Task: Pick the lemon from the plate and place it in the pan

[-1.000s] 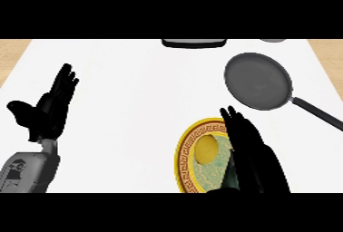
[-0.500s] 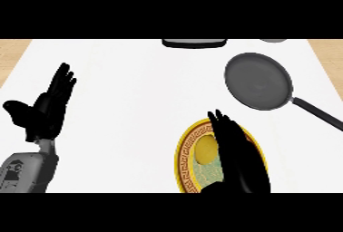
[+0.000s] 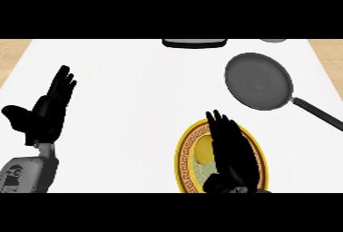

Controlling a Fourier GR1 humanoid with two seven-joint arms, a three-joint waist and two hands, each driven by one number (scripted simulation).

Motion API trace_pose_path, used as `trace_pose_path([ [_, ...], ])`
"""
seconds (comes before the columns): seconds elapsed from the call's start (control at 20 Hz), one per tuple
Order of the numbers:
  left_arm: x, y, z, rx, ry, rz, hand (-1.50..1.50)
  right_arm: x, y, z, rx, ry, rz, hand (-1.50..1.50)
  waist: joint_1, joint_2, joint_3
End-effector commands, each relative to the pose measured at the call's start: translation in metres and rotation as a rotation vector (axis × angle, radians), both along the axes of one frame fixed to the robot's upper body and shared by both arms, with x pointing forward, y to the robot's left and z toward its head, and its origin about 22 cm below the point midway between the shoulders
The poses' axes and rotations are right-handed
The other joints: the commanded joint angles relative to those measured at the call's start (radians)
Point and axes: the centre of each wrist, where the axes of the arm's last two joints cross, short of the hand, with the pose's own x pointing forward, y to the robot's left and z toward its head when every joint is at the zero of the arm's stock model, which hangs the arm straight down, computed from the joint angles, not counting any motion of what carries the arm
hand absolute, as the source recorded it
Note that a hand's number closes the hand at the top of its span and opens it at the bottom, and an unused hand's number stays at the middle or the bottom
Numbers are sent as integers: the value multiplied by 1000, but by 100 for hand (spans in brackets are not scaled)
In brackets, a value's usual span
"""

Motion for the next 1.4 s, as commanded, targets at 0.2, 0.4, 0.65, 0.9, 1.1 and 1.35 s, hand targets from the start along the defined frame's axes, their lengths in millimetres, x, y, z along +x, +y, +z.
trace_pose_path([
  [0.2,13,-4,-5,11,9,14,0,25,14,-16,-71,79,-22,-150,-1,1,0],
  [0.4,9,-19,-10,-1,-3,1,0,2,11,-28,-53,77,0,-150,-4,0,0],
  [0.65,9,-9,-8,9,-3,4,0,26,7,-34,-111,126,4,-150,-2,0,0],
  [0.9,1,3,2,11,11,8,0,26,10,-46,-104,155,-15,-150,0,0,0],
  [1.1,2,-1,-9,0,-14,-5,0,39,17,-76,-116,182,-23,-150,3,1,0],
  [1.35,-13,9,-5,-10,6,9,0,34,11,-75,-95,168,135,150,4,-1,0],
])
